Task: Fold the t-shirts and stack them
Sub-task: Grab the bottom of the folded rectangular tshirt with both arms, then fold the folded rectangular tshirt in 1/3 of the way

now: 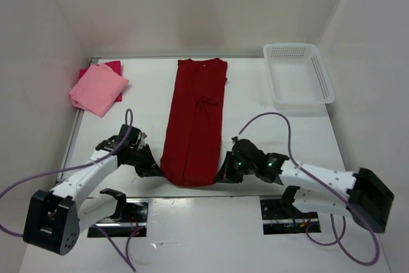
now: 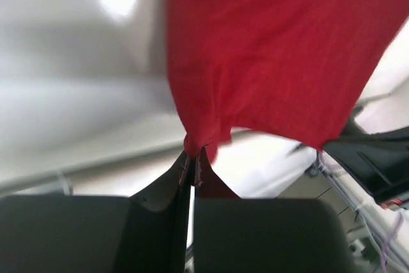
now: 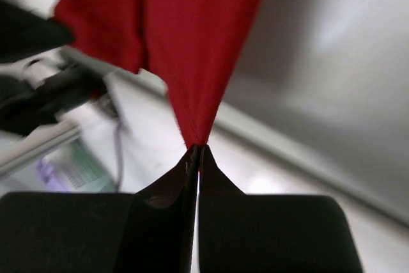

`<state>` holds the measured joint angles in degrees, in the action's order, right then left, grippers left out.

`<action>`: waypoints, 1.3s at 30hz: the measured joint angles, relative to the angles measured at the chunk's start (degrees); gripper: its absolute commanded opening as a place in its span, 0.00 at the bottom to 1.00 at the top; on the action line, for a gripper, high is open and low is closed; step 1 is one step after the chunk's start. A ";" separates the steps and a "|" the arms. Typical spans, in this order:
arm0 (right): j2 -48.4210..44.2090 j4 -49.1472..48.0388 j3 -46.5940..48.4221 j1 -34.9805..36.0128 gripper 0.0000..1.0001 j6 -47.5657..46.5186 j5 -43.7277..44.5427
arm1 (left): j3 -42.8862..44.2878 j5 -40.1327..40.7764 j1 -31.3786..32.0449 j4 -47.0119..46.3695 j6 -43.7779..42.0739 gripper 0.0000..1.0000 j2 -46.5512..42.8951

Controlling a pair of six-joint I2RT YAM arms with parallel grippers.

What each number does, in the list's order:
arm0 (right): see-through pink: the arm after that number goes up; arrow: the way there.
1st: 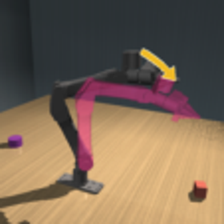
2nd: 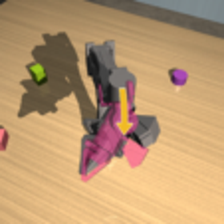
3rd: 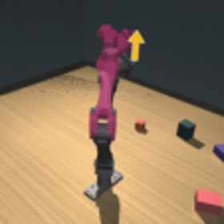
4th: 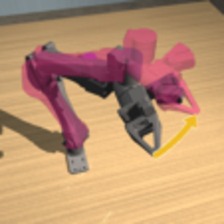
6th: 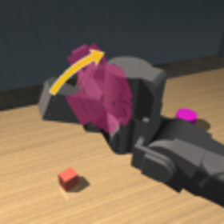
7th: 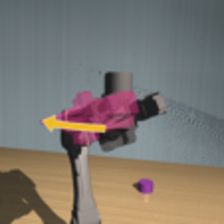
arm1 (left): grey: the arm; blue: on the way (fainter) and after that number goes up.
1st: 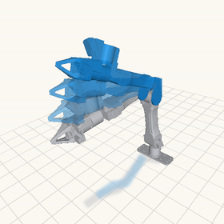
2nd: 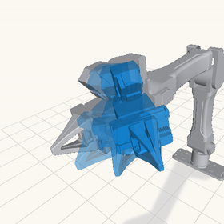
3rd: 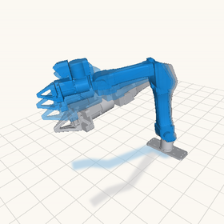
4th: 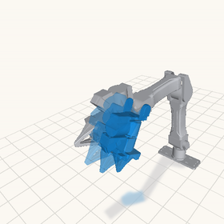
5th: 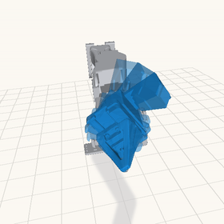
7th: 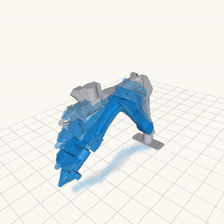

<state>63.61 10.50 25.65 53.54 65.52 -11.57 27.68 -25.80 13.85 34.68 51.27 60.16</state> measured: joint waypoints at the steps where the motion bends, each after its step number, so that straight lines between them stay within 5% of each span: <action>1: -3.76 1.92 0.07 0.61 0.00 0.76 -0.02 | 1.57 -0.09 0.37 2.64 -0.44 0.00 -1.07; 4: -12.70 9.14 2.47 -1.36 0.00 0.87 -0.28 | 7.63 0.37 0.90 8.68 -1.73 0.00 -2.27; 8: -10.40 11.87 8.63 -15.15 0.00 -5.05 -3.52 | 19.76 2.64 0.76 10.75 -3.10 0.00 2.56; 15: 15.30 10.01 24.50 -31.65 0.00 -20.15 -6.32 | 35.39 6.25 -1.60 0.24 -4.70 0.00 24.48; 20: 28.33 7.87 34.18 -35.63 0.00 -26.01 -6.54 | 44.83 9.18 -2.08 -4.33 -4.98 0.00 41.79; 25: 37.68 7.56 43.39 -37.05 0.00 -29.27 -6.95 | 52.24 11.61 -2.71 -5.62 -4.96 0.03 49.81; 29: 44.33 7.37 50.07 -37.20 0.01 -30.75 -6.54 | 57.66 13.55 -3.13 -6.62 -5.03 0.19 53.48; 30: 45.77 7.37 51.15 -37.29 0.02 -30.93 -6.25 | 58.51 13.81 -3.17 -7.32 -4.94 0.30 54.34; 33: 48.94 7.54 53.20 -37.66 0.12 -31.32 -5.22 | 58.99 13.92 -3.43 -8.90 -4.81 0.39 55.60; 37: 49.40 8.17 53.44 -38.14 0.41 -31.67 -3.61 | 57.61 13.49 -3.72 -11.19 -4.72 0.55 54.51; 39: 48.52 8.39 53.42 -38.23 0.46 -32.17 -3.02 | 54.55 13.44 -3.82 -12.15 -4.61 0.55 51.17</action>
<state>112.14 18.90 79.07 15.31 33.34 -14.59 82.24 -12.36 10.02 22.52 46.65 111.33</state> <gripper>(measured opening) 0.416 0.546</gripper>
